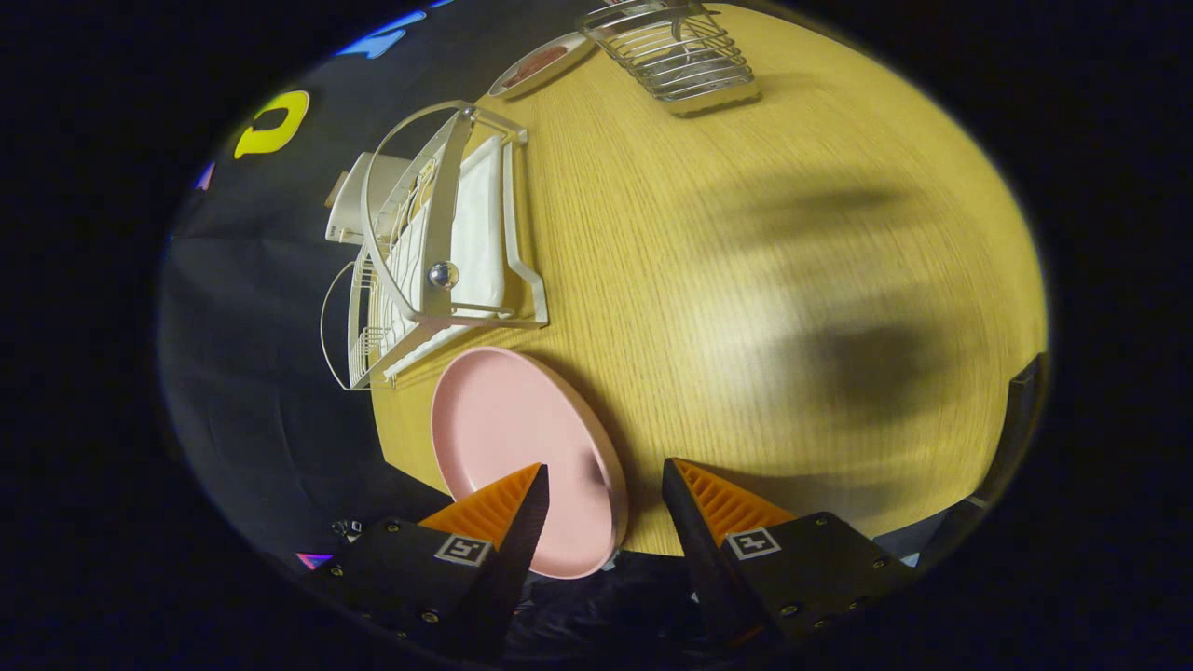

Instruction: Take the plate from the dish rack, then take the spoon from the basket and place it into the plate.

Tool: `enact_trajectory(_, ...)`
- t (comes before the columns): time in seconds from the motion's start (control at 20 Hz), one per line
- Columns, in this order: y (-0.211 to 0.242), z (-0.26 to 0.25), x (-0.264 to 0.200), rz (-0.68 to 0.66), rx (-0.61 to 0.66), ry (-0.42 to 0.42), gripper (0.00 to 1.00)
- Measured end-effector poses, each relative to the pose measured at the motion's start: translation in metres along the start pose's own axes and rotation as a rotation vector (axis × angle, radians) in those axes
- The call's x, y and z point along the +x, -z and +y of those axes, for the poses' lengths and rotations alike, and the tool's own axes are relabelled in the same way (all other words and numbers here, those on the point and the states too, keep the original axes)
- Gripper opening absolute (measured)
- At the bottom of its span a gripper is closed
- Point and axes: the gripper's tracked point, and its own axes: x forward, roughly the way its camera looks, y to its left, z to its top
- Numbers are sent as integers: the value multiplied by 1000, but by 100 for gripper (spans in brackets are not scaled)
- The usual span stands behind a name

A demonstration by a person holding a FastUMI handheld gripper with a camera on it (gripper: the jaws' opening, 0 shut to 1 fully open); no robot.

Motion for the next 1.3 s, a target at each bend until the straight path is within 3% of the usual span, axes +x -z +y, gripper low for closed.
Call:
enact_trajectory(0.3, -22, -12, -33, -104, -7, 30, 77)
enact_trajectory(0.75, -165, -16, -145, -691, 20, 143, 76)
enact_trajectory(0.95, -214, -12, -177, -889, 38, 167, 76)
enact_trajectory(1.3, -269, -24, -170, -1050, 145, 195, 76)
